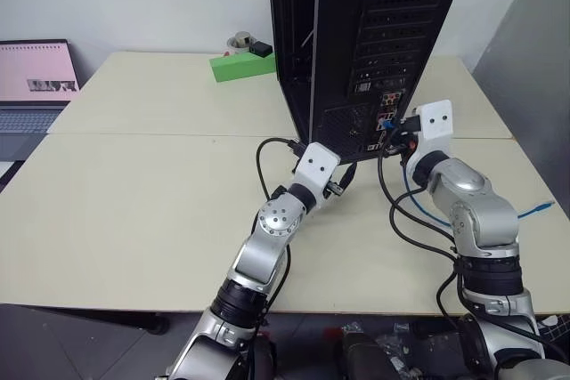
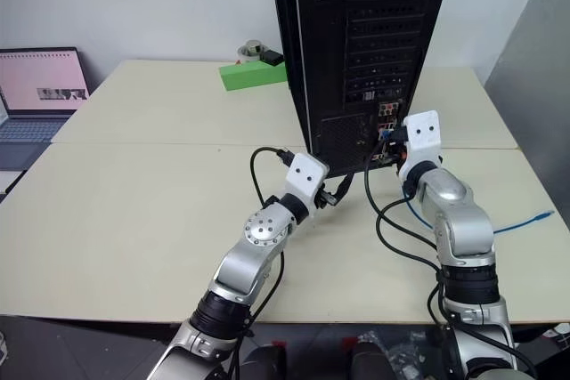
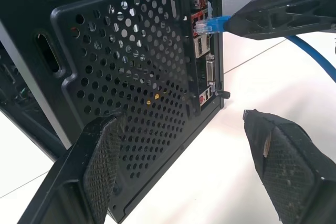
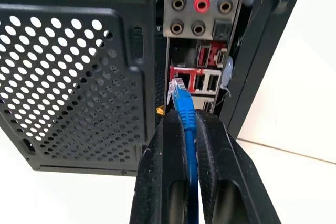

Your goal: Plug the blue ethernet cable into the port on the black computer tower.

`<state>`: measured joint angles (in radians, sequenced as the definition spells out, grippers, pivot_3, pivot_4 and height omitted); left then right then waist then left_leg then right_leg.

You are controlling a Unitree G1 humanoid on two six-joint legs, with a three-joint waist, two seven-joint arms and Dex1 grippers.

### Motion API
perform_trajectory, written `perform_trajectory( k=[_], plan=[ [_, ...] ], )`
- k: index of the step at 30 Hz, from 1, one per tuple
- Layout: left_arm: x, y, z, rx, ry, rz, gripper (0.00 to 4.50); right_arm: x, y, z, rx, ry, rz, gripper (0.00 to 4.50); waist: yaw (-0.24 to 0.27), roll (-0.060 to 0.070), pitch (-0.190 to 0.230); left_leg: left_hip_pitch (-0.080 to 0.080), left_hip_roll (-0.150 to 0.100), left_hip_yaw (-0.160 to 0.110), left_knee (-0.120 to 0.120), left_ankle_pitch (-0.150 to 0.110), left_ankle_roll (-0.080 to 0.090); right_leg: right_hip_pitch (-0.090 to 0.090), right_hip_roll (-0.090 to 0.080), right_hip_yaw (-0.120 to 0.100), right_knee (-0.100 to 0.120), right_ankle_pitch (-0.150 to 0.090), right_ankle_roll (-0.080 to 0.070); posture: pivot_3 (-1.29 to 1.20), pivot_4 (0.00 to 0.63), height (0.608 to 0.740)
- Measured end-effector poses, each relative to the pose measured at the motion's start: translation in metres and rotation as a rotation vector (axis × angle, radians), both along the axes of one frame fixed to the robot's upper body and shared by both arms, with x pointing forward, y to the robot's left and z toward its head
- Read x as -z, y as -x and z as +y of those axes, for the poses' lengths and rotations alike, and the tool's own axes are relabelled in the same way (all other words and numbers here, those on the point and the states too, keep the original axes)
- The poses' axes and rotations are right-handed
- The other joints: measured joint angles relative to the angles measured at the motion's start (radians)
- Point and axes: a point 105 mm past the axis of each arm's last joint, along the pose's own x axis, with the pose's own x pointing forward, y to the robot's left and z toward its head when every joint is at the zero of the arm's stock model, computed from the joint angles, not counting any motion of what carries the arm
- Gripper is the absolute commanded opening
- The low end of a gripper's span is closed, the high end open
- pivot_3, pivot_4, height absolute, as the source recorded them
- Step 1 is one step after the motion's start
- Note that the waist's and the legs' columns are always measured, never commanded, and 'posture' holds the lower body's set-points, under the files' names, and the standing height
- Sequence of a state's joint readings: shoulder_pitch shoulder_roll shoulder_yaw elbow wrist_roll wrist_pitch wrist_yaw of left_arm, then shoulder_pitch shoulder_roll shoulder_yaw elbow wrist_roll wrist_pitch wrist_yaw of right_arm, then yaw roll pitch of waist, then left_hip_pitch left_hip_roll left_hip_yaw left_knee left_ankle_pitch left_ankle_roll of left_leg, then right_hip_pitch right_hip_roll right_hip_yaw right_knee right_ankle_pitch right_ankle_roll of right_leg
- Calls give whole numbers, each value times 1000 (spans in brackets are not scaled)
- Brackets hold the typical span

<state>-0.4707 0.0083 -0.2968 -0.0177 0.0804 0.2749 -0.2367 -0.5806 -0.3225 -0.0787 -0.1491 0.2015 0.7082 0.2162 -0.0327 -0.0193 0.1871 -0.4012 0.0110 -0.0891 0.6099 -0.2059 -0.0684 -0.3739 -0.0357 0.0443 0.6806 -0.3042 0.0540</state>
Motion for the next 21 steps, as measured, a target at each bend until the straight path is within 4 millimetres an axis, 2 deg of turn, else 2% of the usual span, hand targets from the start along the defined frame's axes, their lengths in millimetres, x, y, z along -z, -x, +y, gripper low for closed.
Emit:
perform_trajectory(
  k=[21],
  plan=[
    [-1,1,1,8,-5,-5,3791,-1,-2,0,-6,16,-1,0,-1,0,0,0,0,0,0,0,0,0,0,0,0,0,0,0,150,740]
  ],
)
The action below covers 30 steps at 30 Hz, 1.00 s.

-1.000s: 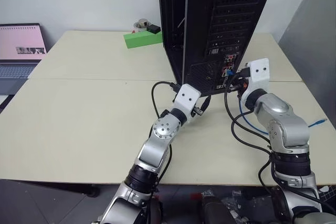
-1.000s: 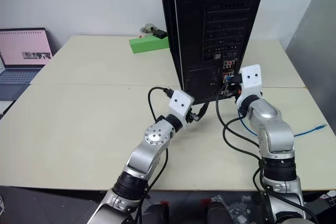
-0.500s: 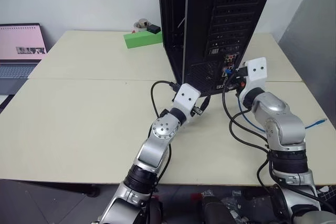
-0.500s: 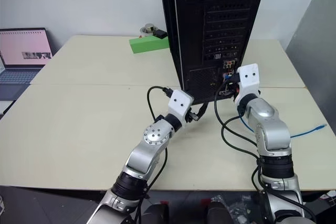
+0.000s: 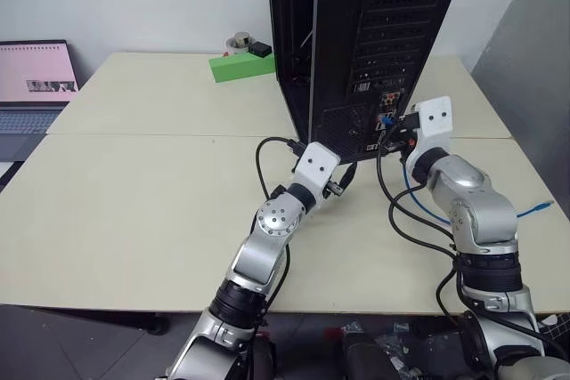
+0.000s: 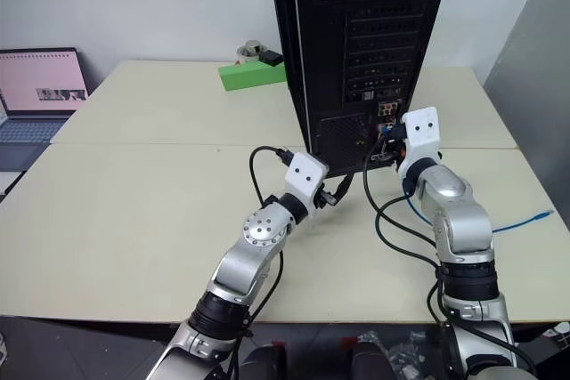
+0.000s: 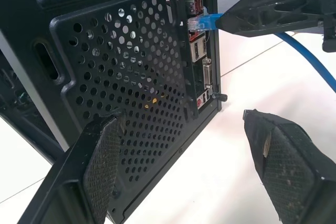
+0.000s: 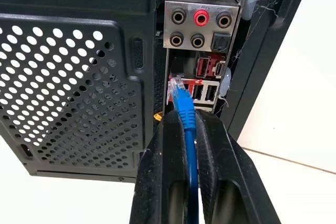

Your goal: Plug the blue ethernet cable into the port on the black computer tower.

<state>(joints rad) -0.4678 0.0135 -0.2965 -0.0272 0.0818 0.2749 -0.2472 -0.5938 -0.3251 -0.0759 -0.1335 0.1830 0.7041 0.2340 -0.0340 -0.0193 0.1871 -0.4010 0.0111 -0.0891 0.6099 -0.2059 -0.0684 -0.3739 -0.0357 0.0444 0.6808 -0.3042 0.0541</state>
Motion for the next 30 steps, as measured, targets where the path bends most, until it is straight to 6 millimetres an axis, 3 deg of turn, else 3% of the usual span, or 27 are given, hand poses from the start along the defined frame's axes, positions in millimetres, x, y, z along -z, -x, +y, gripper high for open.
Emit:
perform_trajectory(
  k=[21,30],
  plan=[
    [1,0,0,-2,0,2,3791,0,-1,-4,40,0,-5,0,0,0,0,0,0,0,0,0,0,0,0,0,0,0,0,0,150,740],
    [1,0,1,-2,0,2,3791,2,-1,3,31,-1,0,0,-1,0,0,0,0,0,0,0,0,0,0,0,0,0,0,0,150,740]
  ],
)
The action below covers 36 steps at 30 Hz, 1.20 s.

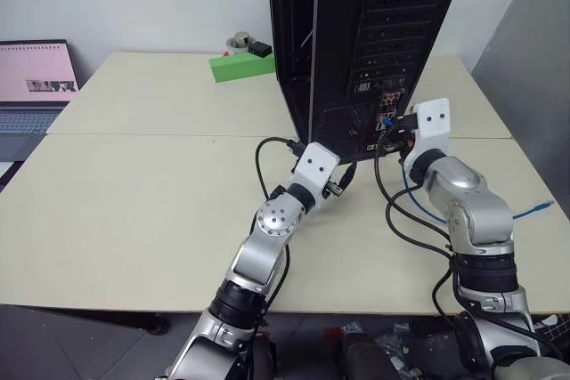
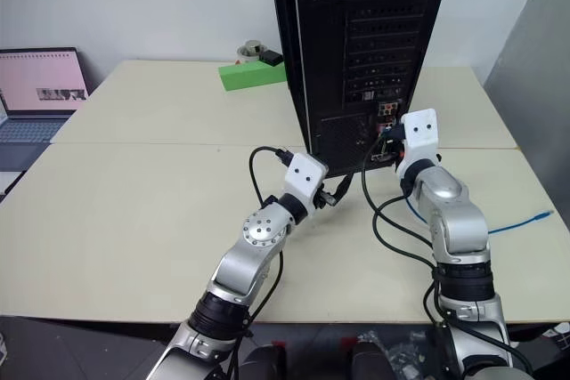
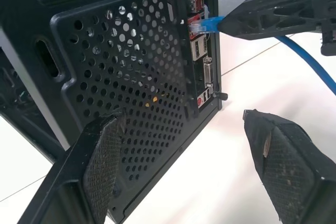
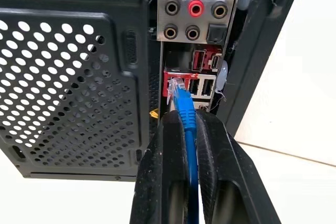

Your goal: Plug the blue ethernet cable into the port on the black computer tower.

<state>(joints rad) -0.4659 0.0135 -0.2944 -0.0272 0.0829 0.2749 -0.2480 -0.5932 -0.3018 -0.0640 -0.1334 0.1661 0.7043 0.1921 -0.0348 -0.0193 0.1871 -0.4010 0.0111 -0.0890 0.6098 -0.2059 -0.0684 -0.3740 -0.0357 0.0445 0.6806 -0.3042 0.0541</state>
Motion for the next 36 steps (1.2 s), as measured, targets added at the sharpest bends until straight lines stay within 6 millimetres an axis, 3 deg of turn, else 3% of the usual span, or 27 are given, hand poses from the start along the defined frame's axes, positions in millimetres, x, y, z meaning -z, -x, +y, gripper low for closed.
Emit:
perform_trajectory(
  k=[36],
  plan=[
    [0,0,1,-2,0,0,3791,0,-13,19,35,-59,-13,0,-24,0,0,1,0,0,-1,0,0,-1,0,1,1,0,0,0,150,740]
  ],
)
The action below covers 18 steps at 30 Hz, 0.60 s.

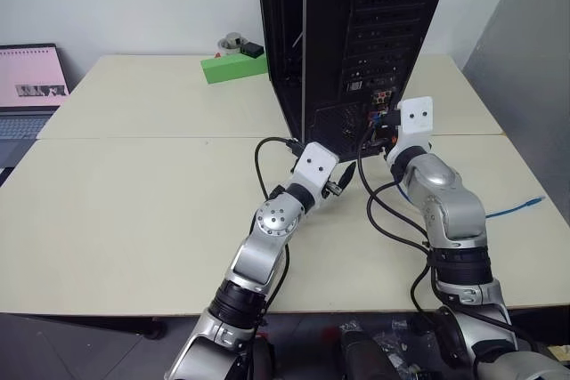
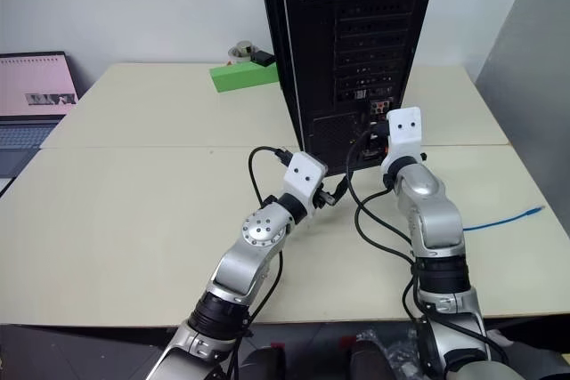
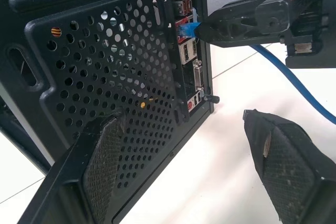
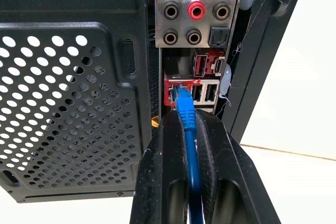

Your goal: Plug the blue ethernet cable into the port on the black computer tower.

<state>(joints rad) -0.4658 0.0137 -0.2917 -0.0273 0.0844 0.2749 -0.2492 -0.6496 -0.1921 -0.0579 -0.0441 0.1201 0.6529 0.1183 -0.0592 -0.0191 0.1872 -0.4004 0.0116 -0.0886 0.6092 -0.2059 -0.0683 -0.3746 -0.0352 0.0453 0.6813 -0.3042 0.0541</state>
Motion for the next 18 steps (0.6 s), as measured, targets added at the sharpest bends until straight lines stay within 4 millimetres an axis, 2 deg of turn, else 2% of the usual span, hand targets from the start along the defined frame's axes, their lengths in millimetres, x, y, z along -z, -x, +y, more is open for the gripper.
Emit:
perform_trajectory(
  k=[8,10,11,18],
  plan=[
    [0,0,0,3,1,1,3791,0,-2,0,-15,4,0,0,-3,0,0,0,0,1,0,0,0,0,0,1,0,0,0,0,150,740],
    [0,0,0,3,1,1,3829,0,-2,0,-25,8,0,684,-3,0,0,0,0,1,0,0,0,0,0,1,0,0,0,0,150,740],
    [0,0,0,4,1,1,3829,0,-2,-1,-27,11,0,765,-3,0,0,0,0,1,0,0,0,0,0,1,0,0,0,0,150,740],
    [0,0,0,2,3,1,3829,3,7,-11,-65,46,27,2371,15,0,0,-2,-1,0,0,0,0,0,-1,0,-1,0,0,0,150,740]
  ],
)
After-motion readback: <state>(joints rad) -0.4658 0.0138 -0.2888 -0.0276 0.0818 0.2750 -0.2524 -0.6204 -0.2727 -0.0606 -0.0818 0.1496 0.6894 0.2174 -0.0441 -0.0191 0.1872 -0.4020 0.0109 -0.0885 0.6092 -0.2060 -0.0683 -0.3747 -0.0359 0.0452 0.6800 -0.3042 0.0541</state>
